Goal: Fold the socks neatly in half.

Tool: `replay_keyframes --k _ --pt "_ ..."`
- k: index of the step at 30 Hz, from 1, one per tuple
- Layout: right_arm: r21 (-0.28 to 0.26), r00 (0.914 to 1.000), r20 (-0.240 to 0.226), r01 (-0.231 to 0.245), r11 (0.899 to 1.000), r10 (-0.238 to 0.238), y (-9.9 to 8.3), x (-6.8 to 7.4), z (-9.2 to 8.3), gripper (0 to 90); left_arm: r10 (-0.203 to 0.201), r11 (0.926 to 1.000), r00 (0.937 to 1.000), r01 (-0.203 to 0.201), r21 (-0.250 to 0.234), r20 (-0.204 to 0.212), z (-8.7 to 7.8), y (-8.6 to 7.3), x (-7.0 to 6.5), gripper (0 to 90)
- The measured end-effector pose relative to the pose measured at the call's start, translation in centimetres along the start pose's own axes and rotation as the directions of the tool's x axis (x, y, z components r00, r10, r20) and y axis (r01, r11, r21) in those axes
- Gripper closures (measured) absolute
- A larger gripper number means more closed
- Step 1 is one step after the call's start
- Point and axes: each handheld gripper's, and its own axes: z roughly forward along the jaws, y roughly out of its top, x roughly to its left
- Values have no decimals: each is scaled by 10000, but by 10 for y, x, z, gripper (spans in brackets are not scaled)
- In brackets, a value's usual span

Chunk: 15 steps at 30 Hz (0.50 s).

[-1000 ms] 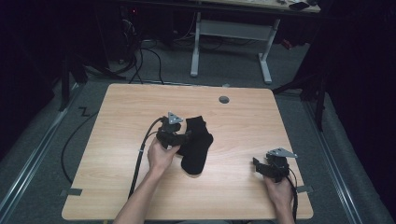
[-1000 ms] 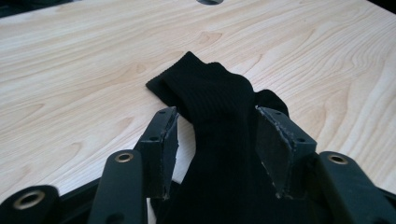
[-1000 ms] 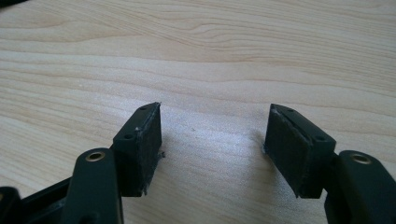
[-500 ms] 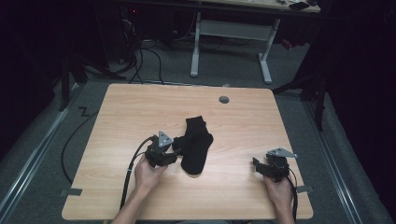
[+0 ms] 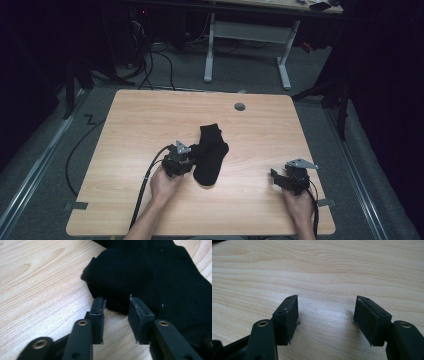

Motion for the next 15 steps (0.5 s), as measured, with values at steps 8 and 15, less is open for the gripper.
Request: replay_keyframes --k 8,15 --pt "-31 9998 -123 128 9999 -128 0 2 0 404 -109 9997 9999 109 197 -43 2 5 2 852" --pt "-47 9957 -382 846 9964 -847 4 20 -2 562 -87 9999 9999 86 67 70 -2 8 2 900"
